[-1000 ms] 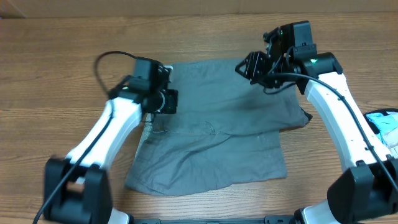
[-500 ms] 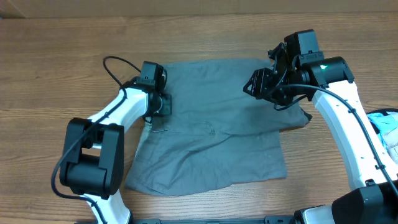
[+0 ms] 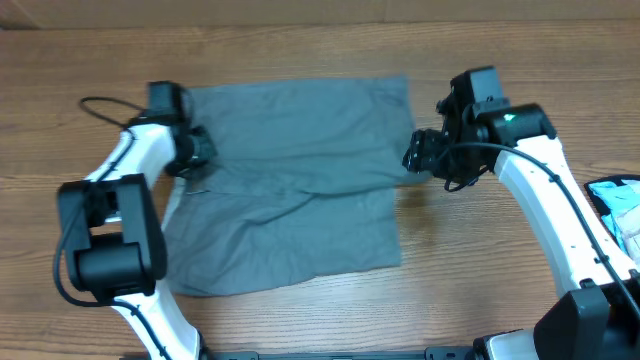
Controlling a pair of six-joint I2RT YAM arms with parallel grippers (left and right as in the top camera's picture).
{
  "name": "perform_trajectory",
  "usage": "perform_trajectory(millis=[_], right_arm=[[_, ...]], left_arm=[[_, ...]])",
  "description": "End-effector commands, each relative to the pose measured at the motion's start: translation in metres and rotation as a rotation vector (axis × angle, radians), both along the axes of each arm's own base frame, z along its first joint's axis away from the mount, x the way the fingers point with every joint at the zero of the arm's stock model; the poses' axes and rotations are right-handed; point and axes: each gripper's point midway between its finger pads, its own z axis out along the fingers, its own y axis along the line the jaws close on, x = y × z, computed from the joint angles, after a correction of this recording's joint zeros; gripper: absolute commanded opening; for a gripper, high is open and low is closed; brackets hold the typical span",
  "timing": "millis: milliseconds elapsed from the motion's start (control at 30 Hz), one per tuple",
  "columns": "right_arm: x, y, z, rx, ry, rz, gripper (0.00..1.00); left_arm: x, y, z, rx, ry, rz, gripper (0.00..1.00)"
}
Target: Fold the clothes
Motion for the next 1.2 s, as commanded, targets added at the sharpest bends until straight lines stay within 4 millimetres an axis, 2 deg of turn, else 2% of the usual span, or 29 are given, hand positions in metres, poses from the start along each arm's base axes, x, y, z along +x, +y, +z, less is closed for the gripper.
perform_trajectory(millis=[0,167,333,467,733,967,1167], right_arm=[[-0.021,0.001,-0.028,0.003,0.074,0.009,0.72],[-0.065,0.012,-0.063,0.093,0.220,0.053,0.72],[-0.110,0.024,-0.088,0.159,0.341,0.128,0.72],[-0.127,0.042,-0.097,0.210,0.365,0.183,0.72],[-0.135,0.072,-0.106,0.216,0.305,0.307,0.74],[-0.132,0.071,-0.107,0.210,0.295,0.302,0.74],[-0.125,0.061,-0.121,0.132,0.304,0.235,0.74]], left_arm=[[-0.033,0.017,-0.042,-0.057,0.155,0.046,0.04],[-0.021,0.033,-0.023,0.003,0.147,0.018,0.04],[-0.007,0.034,0.001,0.006,0.133,0.006,0.04],[-0.002,0.034,0.011,0.000,0.130,0.004,0.04],[-0.010,0.033,0.015,0.001,0.167,-0.034,0.04],[-0.018,0.031,0.014,-0.007,0.200,-0.034,0.04],[-0.024,0.029,0.014,-0.015,0.225,-0.035,0.04]])
